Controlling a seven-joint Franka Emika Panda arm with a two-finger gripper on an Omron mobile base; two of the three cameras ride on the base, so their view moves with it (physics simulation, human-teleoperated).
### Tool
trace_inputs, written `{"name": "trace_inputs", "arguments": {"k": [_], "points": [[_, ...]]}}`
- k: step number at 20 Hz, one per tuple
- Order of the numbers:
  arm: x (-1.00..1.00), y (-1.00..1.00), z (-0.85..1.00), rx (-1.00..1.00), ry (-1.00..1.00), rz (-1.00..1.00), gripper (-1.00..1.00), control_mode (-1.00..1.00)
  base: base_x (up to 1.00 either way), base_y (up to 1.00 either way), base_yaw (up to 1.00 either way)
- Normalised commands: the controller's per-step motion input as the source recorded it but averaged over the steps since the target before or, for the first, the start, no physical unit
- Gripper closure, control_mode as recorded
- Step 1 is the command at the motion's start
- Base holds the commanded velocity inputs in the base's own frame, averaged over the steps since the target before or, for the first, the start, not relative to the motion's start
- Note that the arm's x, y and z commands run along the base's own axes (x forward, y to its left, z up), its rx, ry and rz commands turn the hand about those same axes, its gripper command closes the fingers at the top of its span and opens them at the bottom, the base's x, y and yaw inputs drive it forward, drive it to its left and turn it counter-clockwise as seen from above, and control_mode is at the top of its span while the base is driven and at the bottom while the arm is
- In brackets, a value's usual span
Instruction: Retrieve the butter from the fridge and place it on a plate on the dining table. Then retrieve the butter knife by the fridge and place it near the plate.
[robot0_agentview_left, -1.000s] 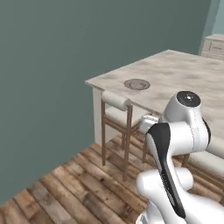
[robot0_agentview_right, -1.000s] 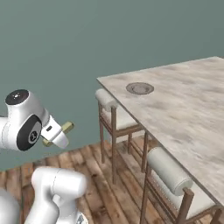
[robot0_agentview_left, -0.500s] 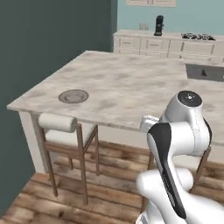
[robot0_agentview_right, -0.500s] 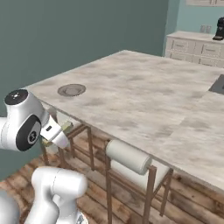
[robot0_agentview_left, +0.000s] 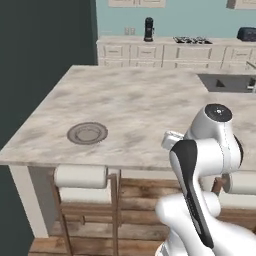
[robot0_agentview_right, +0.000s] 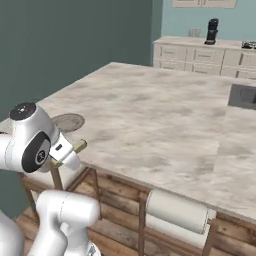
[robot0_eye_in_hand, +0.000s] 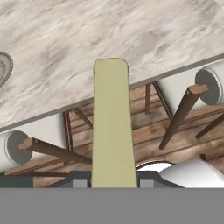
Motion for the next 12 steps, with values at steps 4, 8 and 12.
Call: {"name": "trace_inputs", "arguments": {"k": [4, 8, 12], "points": [[0.00, 0.00, 0.00, 0.00, 0.00, 0.00, 1.00, 1.00, 0.37, 0.98, -0.18], [0.00, 0.00, 0.00, 0.00, 0.00, 0.00, 1.00, 1.00, 0.39, 0.80, -0.20], [0.00, 0.00, 0.00, 0.00, 0.00, 0.00, 1.00, 1.00, 0.41, 0.71, -0.21]]}}
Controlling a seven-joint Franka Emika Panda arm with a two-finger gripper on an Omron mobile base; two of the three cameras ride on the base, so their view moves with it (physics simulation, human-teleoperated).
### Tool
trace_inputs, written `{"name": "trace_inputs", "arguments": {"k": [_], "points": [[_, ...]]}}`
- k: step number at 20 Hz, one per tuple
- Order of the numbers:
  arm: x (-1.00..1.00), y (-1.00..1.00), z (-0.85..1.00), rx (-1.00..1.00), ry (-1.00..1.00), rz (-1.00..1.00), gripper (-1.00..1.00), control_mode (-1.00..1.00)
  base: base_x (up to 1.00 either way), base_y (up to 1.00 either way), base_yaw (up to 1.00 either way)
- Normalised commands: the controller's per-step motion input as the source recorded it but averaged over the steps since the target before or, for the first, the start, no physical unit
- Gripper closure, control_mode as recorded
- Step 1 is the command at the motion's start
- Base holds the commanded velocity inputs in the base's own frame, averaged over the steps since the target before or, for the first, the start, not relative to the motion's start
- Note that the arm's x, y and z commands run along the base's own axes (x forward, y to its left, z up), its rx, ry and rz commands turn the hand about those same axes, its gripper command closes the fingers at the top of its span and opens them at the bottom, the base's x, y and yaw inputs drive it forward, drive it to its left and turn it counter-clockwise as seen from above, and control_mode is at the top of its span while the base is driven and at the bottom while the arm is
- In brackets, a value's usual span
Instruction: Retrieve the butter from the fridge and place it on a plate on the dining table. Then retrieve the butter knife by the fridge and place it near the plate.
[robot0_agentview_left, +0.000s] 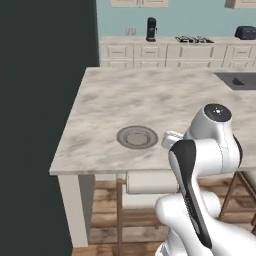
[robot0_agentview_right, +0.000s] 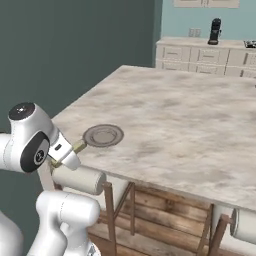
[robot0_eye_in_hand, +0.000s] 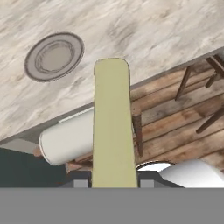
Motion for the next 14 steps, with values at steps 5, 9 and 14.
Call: {"name": "trace_inputs", "arguments": {"k": [5, 9, 14], "points": [[0.00, 0.00, 0.00, 0.00, 0.00, 0.00, 1.00, 1.00, 0.39, 0.63, -0.21], [0.00, 0.00, 0.00, 0.00, 0.00, 0.00, 1.00, 1.00, 0.45, 0.47, -0.22], [0.00, 0.00, 0.00, 0.00, 0.00, 0.00, 1.00, 1.00, 0.49, 0.04, -0.21]]}}
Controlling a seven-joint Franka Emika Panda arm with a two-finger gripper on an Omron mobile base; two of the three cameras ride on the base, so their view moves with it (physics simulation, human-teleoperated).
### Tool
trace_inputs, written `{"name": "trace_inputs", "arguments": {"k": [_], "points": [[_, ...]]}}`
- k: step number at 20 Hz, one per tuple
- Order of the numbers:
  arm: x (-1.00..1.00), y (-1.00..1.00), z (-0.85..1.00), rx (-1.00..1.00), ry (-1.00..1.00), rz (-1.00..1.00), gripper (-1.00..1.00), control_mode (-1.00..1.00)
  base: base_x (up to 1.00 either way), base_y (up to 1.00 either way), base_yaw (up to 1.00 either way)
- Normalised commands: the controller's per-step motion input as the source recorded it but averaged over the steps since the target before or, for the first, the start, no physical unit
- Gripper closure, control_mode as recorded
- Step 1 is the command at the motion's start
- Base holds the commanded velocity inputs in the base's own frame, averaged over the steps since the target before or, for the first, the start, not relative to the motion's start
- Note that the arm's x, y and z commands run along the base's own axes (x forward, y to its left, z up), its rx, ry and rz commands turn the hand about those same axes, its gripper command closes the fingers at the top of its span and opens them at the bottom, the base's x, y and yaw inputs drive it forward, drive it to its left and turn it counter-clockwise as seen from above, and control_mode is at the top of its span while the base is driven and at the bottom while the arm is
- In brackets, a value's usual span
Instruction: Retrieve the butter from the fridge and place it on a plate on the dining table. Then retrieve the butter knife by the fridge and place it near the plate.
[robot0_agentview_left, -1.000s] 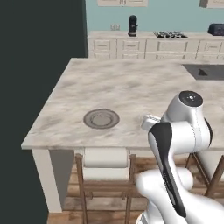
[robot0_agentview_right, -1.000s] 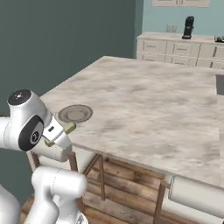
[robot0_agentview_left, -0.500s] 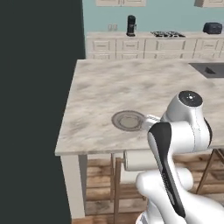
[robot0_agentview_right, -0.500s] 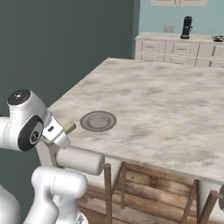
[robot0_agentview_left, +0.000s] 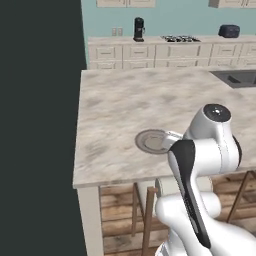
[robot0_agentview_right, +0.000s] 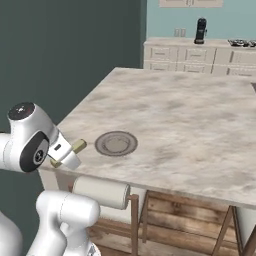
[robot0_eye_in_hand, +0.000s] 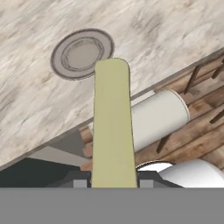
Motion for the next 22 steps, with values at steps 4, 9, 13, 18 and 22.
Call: {"name": "trace_inputs", "arguments": {"k": [4, 9, 13, 18, 22], "points": [[0.00, 0.00, 0.00, 0.00, 0.00, 0.00, 1.00, 1.00, 0.74, 0.00, -0.20], [0.00, 0.00, 0.00, 0.00, 0.00, 0.00, 1.00, 1.00, 0.92, 0.00, -0.14], [0.00, 0.00, 0.00, 0.00, 0.00, 0.00, 1.00, 1.00, 0.82, 0.00, -0.05], [0.28, -0.05, 0.00, 0.00, 0.01, 0.00, 1.00, -1.00, 0.37, -0.01, 0.00], [0.93, -0.26, 0.00, 0.00, 0.07, 0.02, 1.00, -1.00, 0.00, 0.00, 0.00]]}}
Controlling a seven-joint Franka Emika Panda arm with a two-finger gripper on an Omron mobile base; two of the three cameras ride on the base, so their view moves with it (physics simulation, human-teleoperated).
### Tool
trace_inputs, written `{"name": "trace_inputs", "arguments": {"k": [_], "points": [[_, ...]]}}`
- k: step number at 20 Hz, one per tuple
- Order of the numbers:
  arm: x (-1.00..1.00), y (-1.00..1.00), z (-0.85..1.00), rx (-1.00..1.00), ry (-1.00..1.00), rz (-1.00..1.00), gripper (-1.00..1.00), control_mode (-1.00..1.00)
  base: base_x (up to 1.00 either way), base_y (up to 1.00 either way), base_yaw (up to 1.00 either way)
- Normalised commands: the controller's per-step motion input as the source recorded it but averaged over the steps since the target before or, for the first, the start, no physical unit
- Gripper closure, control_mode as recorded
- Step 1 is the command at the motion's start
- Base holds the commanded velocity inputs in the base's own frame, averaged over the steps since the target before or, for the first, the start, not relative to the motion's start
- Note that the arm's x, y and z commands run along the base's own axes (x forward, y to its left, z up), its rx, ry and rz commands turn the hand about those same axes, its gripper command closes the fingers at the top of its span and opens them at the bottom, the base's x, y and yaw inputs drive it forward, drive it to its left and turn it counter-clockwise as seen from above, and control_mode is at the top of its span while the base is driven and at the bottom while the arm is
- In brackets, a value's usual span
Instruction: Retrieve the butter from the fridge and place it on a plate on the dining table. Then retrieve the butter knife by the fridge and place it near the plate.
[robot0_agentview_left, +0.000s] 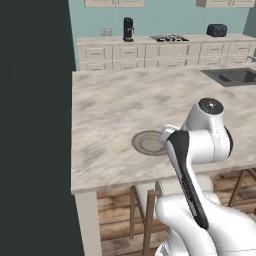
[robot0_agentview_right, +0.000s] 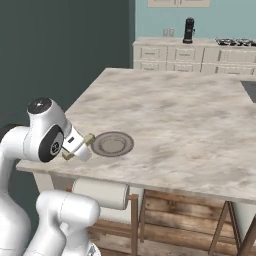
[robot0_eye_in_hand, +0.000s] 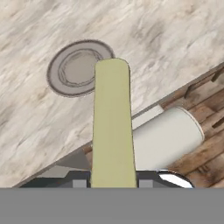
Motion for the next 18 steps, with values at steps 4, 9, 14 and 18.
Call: {"name": "trace_inputs", "arguments": {"k": [4, 9, 14, 18], "points": [[1.00, -0.10, 0.00, 0.00, 0.12, 0.05, 1.00, -1.00, 0.00, 0.00, 0.00], [1.00, -0.25, -0.09, 0.04, 0.06, 0.06, 1.00, -1.00, 0.00, 0.00, 0.00], [1.00, -0.14, -0.33, 0.01, 0.06, 0.00, 1.00, -1.00, 0.00, 0.00, 0.00], [1.00, -0.09, -0.33, -0.02, 0.03, 0.00, 1.00, -1.00, 0.00, 0.00, 0.00]]}}
